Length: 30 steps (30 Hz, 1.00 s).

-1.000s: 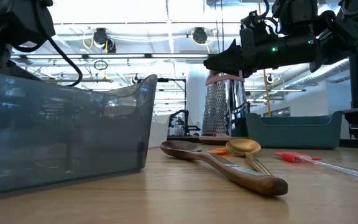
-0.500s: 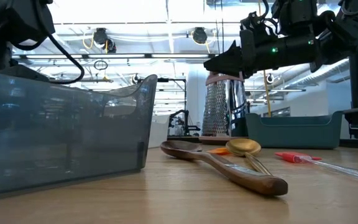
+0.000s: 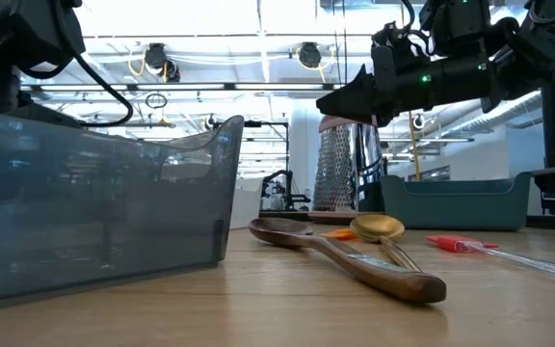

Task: Pick & Place Kitchen Items
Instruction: Put the left green spatula into the black bin

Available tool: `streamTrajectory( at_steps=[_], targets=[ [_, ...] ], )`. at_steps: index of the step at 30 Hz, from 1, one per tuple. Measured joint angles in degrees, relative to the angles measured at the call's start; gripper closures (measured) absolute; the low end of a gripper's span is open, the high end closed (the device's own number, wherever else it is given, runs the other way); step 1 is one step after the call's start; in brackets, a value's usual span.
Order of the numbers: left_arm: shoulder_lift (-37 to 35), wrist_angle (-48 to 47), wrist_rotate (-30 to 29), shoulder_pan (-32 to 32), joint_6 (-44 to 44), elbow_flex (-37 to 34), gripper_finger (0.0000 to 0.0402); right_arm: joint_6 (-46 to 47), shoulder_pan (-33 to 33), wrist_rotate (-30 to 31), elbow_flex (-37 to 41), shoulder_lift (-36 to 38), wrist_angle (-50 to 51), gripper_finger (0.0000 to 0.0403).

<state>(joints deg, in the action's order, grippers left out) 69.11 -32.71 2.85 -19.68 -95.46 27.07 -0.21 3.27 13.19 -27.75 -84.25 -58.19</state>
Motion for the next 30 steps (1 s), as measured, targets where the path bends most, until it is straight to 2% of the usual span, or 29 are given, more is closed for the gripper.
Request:
streamTrajectory(
  at_steps=[8,16,30],
  targets=[
    [0.03,-0.08,-1.39,0.04,1.29,-0.04,0.0317,0.02,0.0,0.0,0.0,0.0,0.14,0.0275],
    [0.05,0.09,-2.93,0.07,1.29,-0.09,0.0393,0.04,0.0,0.0,0.0,0.0,0.22,0.0275],
    [-0.23,-0.11,-3.07,0.11,3.52,2.64,0.0399,0.04,0.0,-0.01,0.0,0.0,0.22,0.0275]
  ],
)
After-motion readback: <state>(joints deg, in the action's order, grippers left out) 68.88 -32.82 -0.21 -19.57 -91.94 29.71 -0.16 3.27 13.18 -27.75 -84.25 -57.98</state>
